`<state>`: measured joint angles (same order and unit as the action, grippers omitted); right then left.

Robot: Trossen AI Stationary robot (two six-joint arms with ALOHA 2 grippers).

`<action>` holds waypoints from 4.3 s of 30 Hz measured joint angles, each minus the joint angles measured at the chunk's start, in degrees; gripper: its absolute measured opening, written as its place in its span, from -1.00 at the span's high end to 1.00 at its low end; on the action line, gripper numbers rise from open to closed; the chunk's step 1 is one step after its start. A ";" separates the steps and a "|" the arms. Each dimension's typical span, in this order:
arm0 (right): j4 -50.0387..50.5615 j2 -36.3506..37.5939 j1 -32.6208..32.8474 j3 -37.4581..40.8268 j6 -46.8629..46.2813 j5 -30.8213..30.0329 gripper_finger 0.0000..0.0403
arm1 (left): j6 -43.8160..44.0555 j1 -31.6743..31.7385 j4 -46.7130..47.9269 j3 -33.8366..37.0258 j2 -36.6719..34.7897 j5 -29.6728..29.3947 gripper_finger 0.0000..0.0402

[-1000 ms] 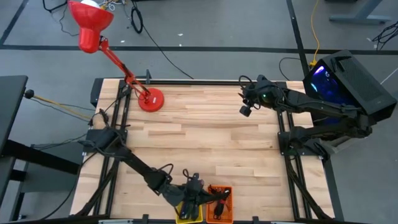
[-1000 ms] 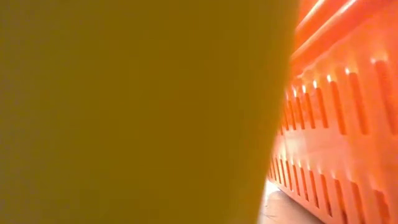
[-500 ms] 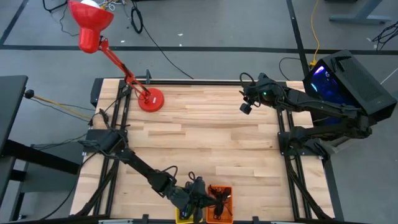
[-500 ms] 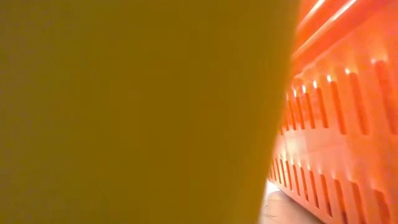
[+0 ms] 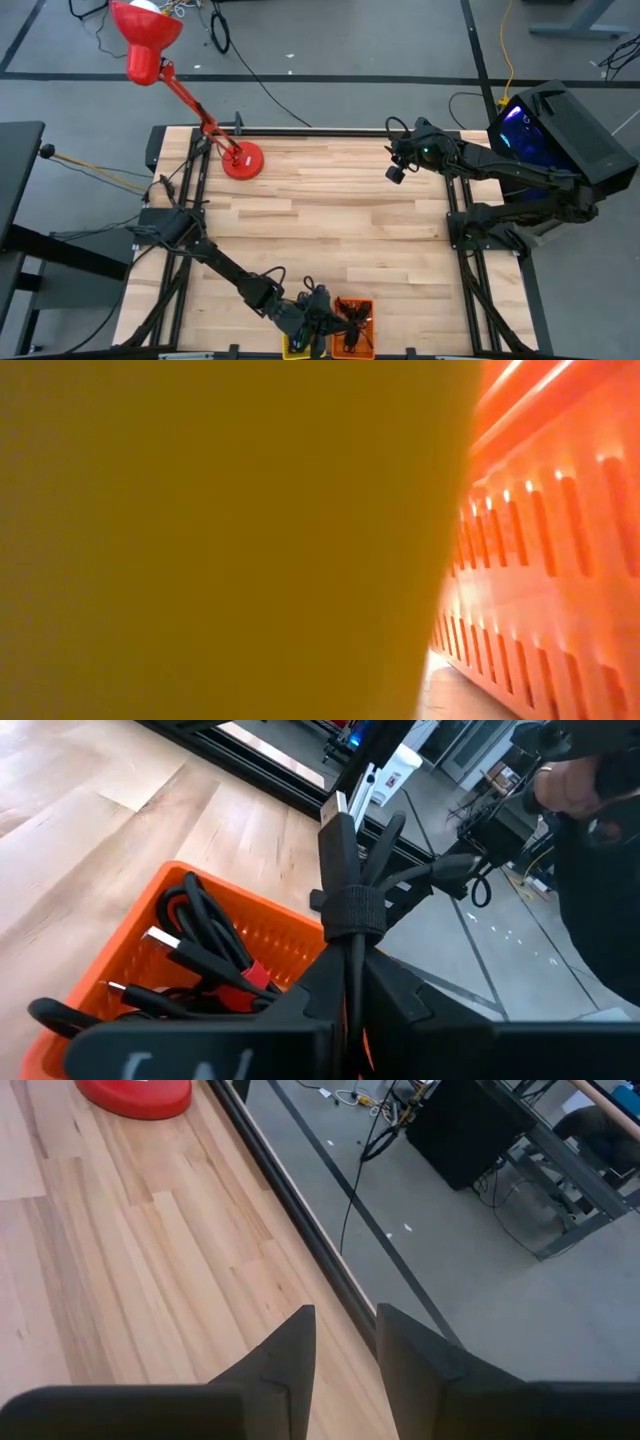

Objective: Pick & Place USB Port
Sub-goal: Put the black USB cable into the orange bin, then return to Home Position

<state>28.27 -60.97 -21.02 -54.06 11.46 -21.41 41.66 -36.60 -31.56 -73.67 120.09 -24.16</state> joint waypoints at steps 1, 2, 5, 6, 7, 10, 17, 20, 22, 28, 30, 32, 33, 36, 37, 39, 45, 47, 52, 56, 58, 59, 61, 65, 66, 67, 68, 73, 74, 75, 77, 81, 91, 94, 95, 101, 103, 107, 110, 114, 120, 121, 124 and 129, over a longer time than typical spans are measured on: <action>0.01 0.00 0.00 0.00 0.00 0.00 0.45 | 0.01 0.00 -0.01 0.00 0.00 0.02 0.81; 0.00 0.00 0.00 0.00 -0.01 0.00 0.45 | 0.01 0.00 -0.17 0.00 0.00 0.02 0.81; 0.02 0.00 0.00 0.00 0.00 0.00 0.45 | 0.09 0.00 -1.11 0.00 0.00 0.12 0.78; 0.02 0.00 0.00 0.00 0.00 0.00 0.45 | 0.13 -0.02 -1.17 0.00 0.00 0.11 0.76; 0.02 0.00 0.00 0.00 0.00 0.00 0.45 | 0.04 -0.02 -1.19 0.00 0.00 0.10 0.75; 0.02 0.00 0.00 0.00 0.00 0.00 0.45 | 0.05 -0.02 -1.17 0.00 0.00 0.11 0.69; 0.04 0.00 0.00 0.00 0.00 0.00 0.45 | 0.16 0.00 -1.20 0.00 0.00 0.09 0.55; 0.04 0.00 0.00 0.00 0.00 0.01 0.45 | -0.10 0.05 -1.23 0.00 0.00 0.08 0.50; 0.04 0.00 0.00 0.00 0.00 0.02 0.45 | -0.14 0.04 -1.25 0.00 0.00 0.07 0.48; 0.04 0.00 0.00 0.00 -0.01 0.02 0.45 | -0.38 0.09 -1.32 0.00 0.00 -0.05 0.41; 0.04 0.00 0.00 0.00 -0.33 0.04 0.45 | -1.12 0.13 -1.50 0.00 0.00 -0.26 0.39; 0.09 0.00 0.00 0.00 -0.44 0.52 0.45 | -2.88 0.13 -1.67 0.00 0.00 -1.79 0.37; 0.11 0.00 0.00 0.00 -0.50 1.18 0.45 | -3.74 0.13 -1.68 0.00 -0.01 -3.03 0.36; 0.11 0.00 0.00 0.00 -1.43 4.37 0.45 | -7.81 0.20 -1.54 0.00 -0.47 -5.07 0.37; 0.11 0.00 0.00 0.00 -1.79 5.32 0.45 | -9.05 0.33 -1.56 0.00 -0.81 -5.17 0.37; 0.11 0.00 0.02 0.00 -3.67 7.98 0.45 | -12.33 0.44 -1.05 0.00 -1.79 -5.18 0.37; -5.52 0.02 2.53 0.81 -6.55 27.96 0.45 | -25.90 0.40 8.12 0.00 -8.18 -7.70 0.37; -9.94 0.09 4.26 2.35 -7.59 33.93 0.45 | -29.70 0.39 13.88 0.00 -11.03 -11.81 0.37; -24.03 0.26 9.64 9.47 -10.69 36.74 0.45 | -32.99 1.49 31.85 0.00 -17.88 -24.07 0.37; -35.09 0.22 13.87 16.35 -12.59 37.02 0.45 | -31.78 3.57 45.71 0.00 -21.46 -27.31 0.37; -39.29 0.22 15.83 19.46 -12.66 36.98 0.45 | -31.03 5.05 50.86 0.00 -22.68 -27.87 0.37; -40.37 0.22 16.64 20.73 -12.58 36.97 0.45 | -30.16 5.82 53.89 0.01 -23.39 -28.48 0.37; -42.05 0.75 17.86 22.82 -12.71 36.98 0.45 | -27.58 7.34 60.31 0.02 -25.15 -30.27 0.37; -42.03 4.05 19.60 26.04 -13.94 36.94 0.45 | -16.22 8.80 77.98 0.06 -28.98 -35.92 0.37; -42.13 5.36 19.95 26.87 -14.02 36.89 0.45 | -12.25 8.65 82.50 0.10 -30.03 -37.66 0.37; -42.20 6.90 20.37 27.72 -14.03 36.44 0.45 | -8.13 7.89 86.40 0.80 -31.52 -40.09 0.37; -42.24 8.65 20.77 28.59 -14.03 35.38 0.45 | -4.10 6.99 89.82 2.23 -33.28 -42.62 0.37; -42.21 17.78 21.64 33.00 -14.16 30.95 0.45 | 8.51 1.08 91.99 14.15 -44.97 -47.50 0.37; -42.02 19.42 21.64 33.78 -14.18 31.06 0.45 | 9.94 -0.05 91.35 16.87 -47.44 -47.75 0.37; -41.62 21.08 21.66 34.62 -14.26 31.15 0.45 | 11.79 -1.17 90.85 19.43 -49.77 -48.05 0.37; -41.43 23.83 21.68 36.30 -15.27 30.87 0.45 | 14.40 -3.22 89.16 24.20 -54.61 -48.70 0.37; -41.75 27.46 21.66 38.98 -16.68 29.11 0.45 | 14.49 -6.27 83.75 32.50 -62.26 -52.75 0.37; -54.83 29.27 21.66 49.26 -18.55 29.35 0.45 | 17.73 -7.08 67.47 51.86 -72.39 -62.12 0.37; -59.39 29.20 21.66 53.36 -20.88 29.35 0.45 | 17.76 -7.08 62.39 56.08 -73.05 -61.99 0.37; -57.74 29.08 21.66 53.27 -21.50 29.32 0.45 | 17.75 -7.08 61.01 57.34 -73.09 -61.93 0.37; -55.04 28.72 21.66 53.18 -26.81 29.33 0.45 | 17.81 -7.29 51.53 63.06 -73.02 -58.98 0.37; -55.23 28.61 21.66 53.14 -27.77 29.35 0.45 | 17.80 -7.83 48.76 64.54 -73.02 -58.66 0.37; -55.25 28.59 21.66 53.13 -26.99 29.35 0.45 | 20.86 -9.20 46.45 67.46 -72.98 -57.35 0.37; -55.28 28.57 21.66 53.13 -26.91 29.35 0.45 | 23.83 -9.57 45.38 68.39 -72.97 -53.13 0.37; -55.30 28.58 21.66 53.11 -26.88 29.35 0.45 | 22.78 -9.55 45.10 68.37 -72.89 -43.74 0.37; -55.28 28.57 21.66 53.11 -26.86 29.35 0.45 | 20.70 -9.55 44.65 68.35 -72.89 -29.32 0.37; -55.29 28.57 21.66 53.11 -26.86 29.35 0.45 | 20.71 -9.55 44.53 68.36 -72.89 -27.07 0.37; -55.28 28.63 21.66 53.11 -26.86 29.35 0.45 | 20.73 -9.55 44.18 68.39 -72.89 -21.43 0.37; -55.23 31.77 21.64 53.11 -26.84 28.42 0.45 | 20.73 -9.55 44.14 68.39 -72.89 -15.56 0.37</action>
<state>-26.96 -29.20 0.62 -0.95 -15.38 7.01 62.39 -46.15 12.58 -5.28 47.20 -39.72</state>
